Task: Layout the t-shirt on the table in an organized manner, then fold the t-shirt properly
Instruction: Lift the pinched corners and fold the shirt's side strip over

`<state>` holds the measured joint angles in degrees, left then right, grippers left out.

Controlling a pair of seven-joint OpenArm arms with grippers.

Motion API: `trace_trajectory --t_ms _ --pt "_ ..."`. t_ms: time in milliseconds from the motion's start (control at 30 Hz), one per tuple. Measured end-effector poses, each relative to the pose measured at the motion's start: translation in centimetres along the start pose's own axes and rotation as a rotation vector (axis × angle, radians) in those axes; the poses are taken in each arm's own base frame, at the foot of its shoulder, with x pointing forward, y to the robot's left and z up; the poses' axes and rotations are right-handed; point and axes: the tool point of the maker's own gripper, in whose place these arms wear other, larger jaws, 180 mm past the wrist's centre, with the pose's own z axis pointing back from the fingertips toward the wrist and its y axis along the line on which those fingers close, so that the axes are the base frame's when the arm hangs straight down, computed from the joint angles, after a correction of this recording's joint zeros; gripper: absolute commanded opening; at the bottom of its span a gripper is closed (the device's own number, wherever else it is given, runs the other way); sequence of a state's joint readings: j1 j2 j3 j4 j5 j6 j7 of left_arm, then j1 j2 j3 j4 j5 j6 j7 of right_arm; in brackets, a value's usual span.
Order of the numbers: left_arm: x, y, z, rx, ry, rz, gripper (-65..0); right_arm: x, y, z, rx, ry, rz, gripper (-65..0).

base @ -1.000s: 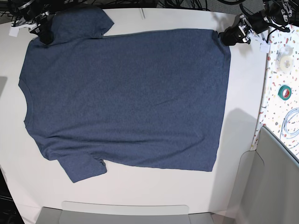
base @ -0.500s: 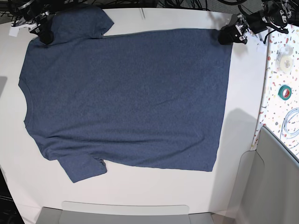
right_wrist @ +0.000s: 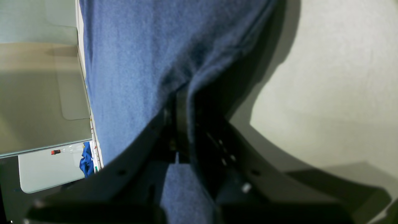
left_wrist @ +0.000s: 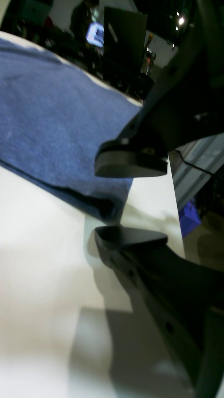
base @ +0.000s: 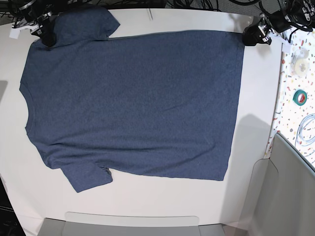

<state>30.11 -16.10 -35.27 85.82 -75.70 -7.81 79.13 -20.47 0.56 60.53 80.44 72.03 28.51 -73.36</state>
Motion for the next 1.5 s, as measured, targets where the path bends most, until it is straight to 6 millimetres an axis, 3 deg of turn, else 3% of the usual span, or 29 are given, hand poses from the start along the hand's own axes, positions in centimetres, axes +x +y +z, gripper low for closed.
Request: trace_trajectory --t_ms 300,600,700,867,1167,1500 --pt "-0.1 -0.4 -0.4 -0.018 0.003 0.005 -37.6 0.0 0.0 0.0 0.001 -0.002 -0.002 -65.0" --pt "-1.5 -2.4 -2.8 -0.065 0.083 -0.039 -38.1 -0.4 0.4 -0.5 0.012 0.015 0.006 -65.0" --pt "-1.6 -2.4 -2.8 -0.067 0.084 -0.039 -44.5 -0.4 0.4 -0.5 0.012 0.016 0.006 -65.0" --pt "-1.8 -1.6 -2.9 -0.025 0.096 -0.045 -65.0 -0.4 0.4 -0.5 0.013 0.015 0.005 -65.0" --pt "-1.9 -1.7 -2.9 -0.022 0.101 -0.051 -65.0 -0.7 0.0 0.0 0.003 0.017 0.000 -65.0" --pt "-1.2 -5.0 -1.8 0.017 0.066 -0.247 -65.0 -1.3 0.7 1.7 -0.074 0.080 0.125 -65.0"
